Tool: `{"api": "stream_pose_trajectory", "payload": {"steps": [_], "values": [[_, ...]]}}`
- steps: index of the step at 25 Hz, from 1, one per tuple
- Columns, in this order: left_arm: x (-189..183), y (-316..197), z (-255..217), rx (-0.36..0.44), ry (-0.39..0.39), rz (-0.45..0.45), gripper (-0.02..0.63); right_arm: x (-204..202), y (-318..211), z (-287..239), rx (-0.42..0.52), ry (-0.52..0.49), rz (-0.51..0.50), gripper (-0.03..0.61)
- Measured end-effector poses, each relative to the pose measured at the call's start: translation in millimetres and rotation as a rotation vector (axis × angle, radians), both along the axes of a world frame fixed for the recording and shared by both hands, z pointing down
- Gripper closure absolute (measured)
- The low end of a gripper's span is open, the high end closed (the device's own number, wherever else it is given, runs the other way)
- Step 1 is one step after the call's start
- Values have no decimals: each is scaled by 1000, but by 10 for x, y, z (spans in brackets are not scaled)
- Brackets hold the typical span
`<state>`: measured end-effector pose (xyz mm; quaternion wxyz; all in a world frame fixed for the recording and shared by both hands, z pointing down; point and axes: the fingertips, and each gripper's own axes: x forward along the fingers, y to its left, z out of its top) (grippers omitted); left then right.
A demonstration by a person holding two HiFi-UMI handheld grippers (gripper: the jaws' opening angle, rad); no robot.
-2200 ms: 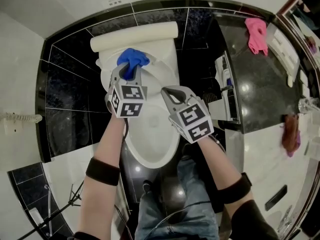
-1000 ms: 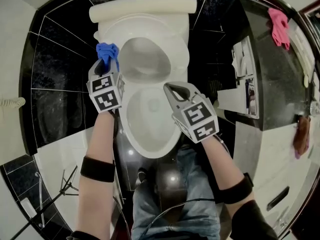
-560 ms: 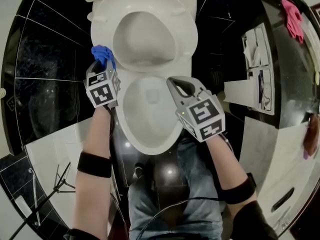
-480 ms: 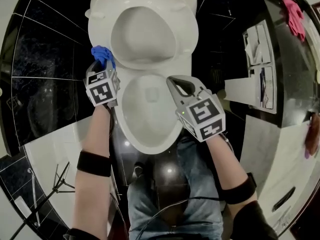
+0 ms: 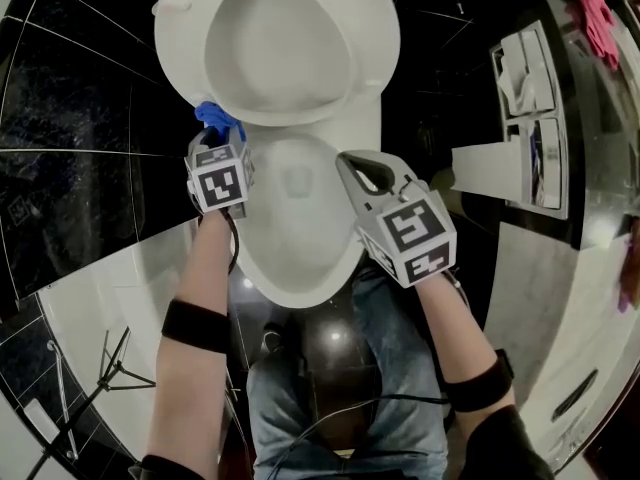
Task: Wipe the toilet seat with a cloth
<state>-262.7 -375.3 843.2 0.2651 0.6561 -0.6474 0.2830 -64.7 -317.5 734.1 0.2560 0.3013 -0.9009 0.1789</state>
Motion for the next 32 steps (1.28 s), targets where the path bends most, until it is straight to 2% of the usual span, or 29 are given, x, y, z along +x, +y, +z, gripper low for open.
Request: {"api": "stream_pose_trajectory", "payload": {"steps": [11,14,18,21,25,32], "values": [[552,131,418,-73,65,82,543,100,25,37,24,3,19,557],[544,138,440,-81,73,66,543,162,36,39,26,8,30,557],[367,233,294,-85,34,23,543,233,65,-49,18,12,44,557],[197,373,-57,-67,-10,-11,543,250,127,-233,7,20,52,557],[83,516,-803,-14,-57,-10,543,215,262,-621,-17,25,54,557],[200,453,-2246,96,-96,41,543,176,378,-1466,-25,4,51,557]]}}
